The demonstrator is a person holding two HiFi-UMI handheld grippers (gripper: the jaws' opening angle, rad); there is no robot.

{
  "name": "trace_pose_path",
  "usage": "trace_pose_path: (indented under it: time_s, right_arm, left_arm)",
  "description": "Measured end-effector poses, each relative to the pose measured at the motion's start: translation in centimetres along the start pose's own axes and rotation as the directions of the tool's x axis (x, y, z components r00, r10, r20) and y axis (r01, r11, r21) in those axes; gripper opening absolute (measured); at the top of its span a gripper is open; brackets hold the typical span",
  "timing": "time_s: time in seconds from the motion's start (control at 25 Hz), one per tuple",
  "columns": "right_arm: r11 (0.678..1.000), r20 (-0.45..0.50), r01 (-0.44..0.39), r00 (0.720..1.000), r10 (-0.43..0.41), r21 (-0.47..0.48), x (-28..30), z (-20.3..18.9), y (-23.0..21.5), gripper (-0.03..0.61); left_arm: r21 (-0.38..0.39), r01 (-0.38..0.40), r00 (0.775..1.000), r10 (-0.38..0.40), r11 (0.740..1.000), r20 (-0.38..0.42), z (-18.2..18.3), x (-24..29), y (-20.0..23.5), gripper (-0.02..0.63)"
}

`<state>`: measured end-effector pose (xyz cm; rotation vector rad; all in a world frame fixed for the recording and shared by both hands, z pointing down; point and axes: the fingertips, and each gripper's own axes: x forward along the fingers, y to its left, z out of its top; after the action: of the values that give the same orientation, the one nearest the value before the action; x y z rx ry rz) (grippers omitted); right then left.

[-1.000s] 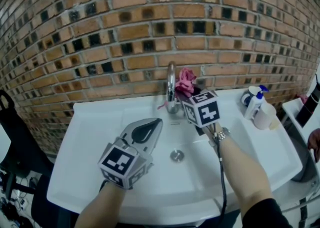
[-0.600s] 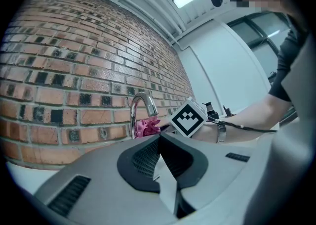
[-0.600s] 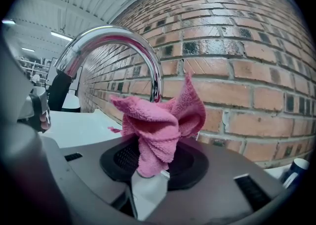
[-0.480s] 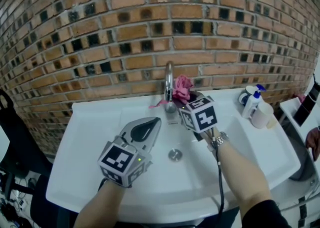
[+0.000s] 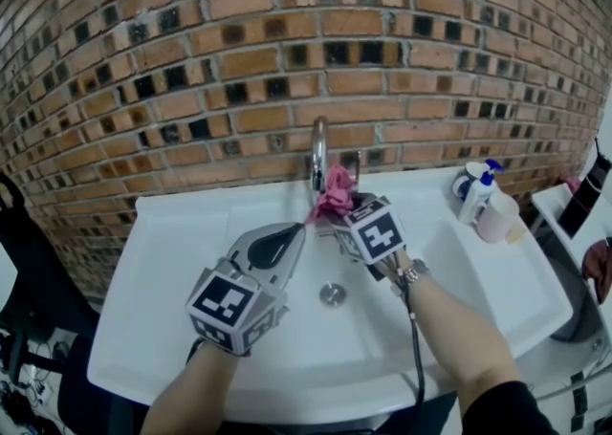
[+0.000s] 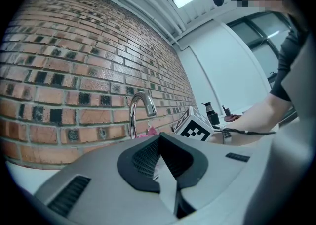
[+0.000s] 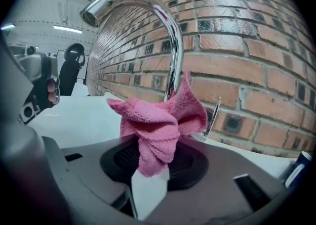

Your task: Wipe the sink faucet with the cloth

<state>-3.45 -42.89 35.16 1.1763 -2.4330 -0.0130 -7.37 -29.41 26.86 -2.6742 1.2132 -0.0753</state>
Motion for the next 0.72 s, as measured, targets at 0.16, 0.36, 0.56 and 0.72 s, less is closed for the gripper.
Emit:
trace_pose_path:
  time_s: [0.16,0.36,0.56,0.72]
  right_arm:
    - [1.000,-0.034,-0.022,0.999,0.023,0.009,0.1,-1.0,0.3,0.135]
    - [0.999,-0.071,0.004,0.997,-0.002,0.039,-0.2,-2.4,-1.1,0.135]
    - [0.998,-0.092,0.038,0.995,-0.033,0.047,-1.0,-2.8,-2.4,0.135]
    - [0.996,-0.105,0.075,0.992,-0.070,0.040,-1.5,-3.0,-3.5,0.135]
  left_arm:
    - [0.003,0.013,1.000,-0.013,1.000,0.002,0.1,0.0,-0.2,0.005]
    - [0.012,0.015,1.000,-0.015,1.000,-0.002,-0.1,0.1,-0.2,0.005]
    - [-0.001,0.008,1.000,-0.008,1.000,-0.012,-0.1,0.0,-0.3,0.005]
    - [-0.004,0.007,1.000,-0.007,1.000,-0.015,-0.3,0.1,-0.4,0.005]
